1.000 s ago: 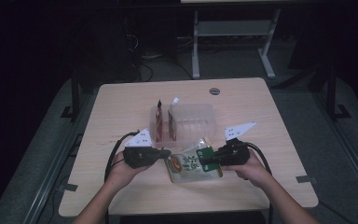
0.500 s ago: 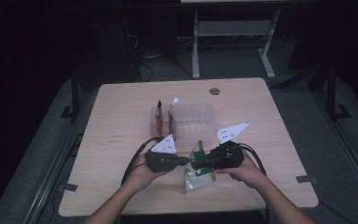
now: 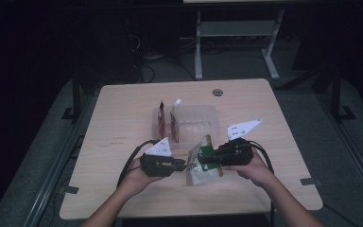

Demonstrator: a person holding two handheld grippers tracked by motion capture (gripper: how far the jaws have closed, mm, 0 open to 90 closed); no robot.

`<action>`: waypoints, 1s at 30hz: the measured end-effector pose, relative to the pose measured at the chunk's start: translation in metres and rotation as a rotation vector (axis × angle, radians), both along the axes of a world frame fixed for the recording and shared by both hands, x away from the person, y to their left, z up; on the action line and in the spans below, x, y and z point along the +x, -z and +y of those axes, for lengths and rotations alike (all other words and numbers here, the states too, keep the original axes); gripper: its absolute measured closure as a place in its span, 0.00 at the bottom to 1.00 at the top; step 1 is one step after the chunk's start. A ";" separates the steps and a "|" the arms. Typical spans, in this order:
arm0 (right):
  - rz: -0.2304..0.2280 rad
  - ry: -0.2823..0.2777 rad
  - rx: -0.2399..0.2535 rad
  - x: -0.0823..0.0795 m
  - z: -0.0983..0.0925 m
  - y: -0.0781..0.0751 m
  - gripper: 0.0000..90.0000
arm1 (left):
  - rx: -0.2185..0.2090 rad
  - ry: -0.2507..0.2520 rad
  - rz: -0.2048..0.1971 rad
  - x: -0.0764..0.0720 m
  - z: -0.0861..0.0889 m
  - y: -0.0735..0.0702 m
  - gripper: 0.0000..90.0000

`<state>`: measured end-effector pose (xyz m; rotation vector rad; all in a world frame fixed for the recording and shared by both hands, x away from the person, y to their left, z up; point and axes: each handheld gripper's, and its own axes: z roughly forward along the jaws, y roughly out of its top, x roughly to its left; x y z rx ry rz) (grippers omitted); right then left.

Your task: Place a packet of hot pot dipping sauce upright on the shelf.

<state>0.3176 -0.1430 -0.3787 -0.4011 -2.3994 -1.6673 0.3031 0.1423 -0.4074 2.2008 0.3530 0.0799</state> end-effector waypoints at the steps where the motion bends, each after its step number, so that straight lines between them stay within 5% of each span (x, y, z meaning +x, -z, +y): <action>1: -0.004 0.007 0.001 0.001 -0.001 -0.002 1.00 | 0.000 -0.002 0.008 -0.001 0.002 0.000 0.82; 17: -0.050 0.080 -0.023 0.027 -0.021 -0.032 1.00 | 0.041 -0.039 0.145 -0.010 0.023 0.017 0.39; 24: -0.087 0.121 -0.022 0.043 -0.022 -0.047 1.00 | 0.062 -0.054 0.136 -0.010 0.033 0.019 0.30; 30: -0.104 0.153 -0.023 0.058 -0.021 -0.055 1.00 | 0.035 -0.081 0.147 -0.007 0.038 0.019 0.27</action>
